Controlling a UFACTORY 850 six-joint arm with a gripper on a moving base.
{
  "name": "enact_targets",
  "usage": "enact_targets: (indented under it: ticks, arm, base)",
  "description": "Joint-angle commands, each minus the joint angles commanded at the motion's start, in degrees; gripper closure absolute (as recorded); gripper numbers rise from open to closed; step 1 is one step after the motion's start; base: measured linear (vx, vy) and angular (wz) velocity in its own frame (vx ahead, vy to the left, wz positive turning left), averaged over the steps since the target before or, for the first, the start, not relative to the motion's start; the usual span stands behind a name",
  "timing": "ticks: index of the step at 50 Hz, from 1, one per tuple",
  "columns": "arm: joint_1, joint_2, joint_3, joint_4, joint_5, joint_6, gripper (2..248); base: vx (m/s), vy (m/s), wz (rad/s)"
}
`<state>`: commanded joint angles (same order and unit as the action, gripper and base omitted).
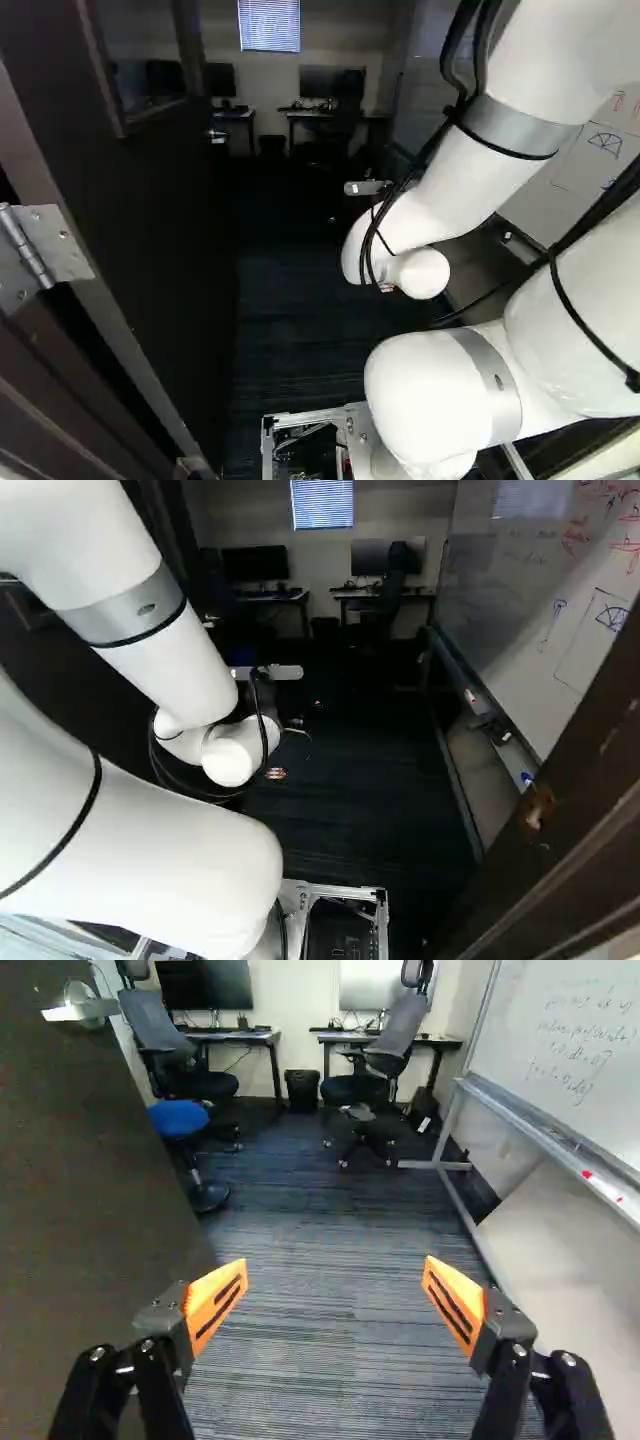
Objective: Open the door and move inside
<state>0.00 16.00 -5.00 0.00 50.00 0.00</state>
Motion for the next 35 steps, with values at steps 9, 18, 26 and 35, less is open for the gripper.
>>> enact_targets:
  ticks: [9,18,26,35]
  arm:
    - [0.0,0.0,0.0,0.0,0.0,0.0,3]
    - [0.0,0.0,0.0,0.0,0.0,0.0,3]
    - [0.0,0.0,0.0,0.0,0.0,0.0,3]
    - [0.0,0.0,0.0,0.0,0.0,0.0,3]
  base:
    - [0.147,-0.016,-0.006]
    - [0.204,0.008,-0.003]
    - [0.209,0.015,-0.003]
    - [0.209,0.010,-0.008]
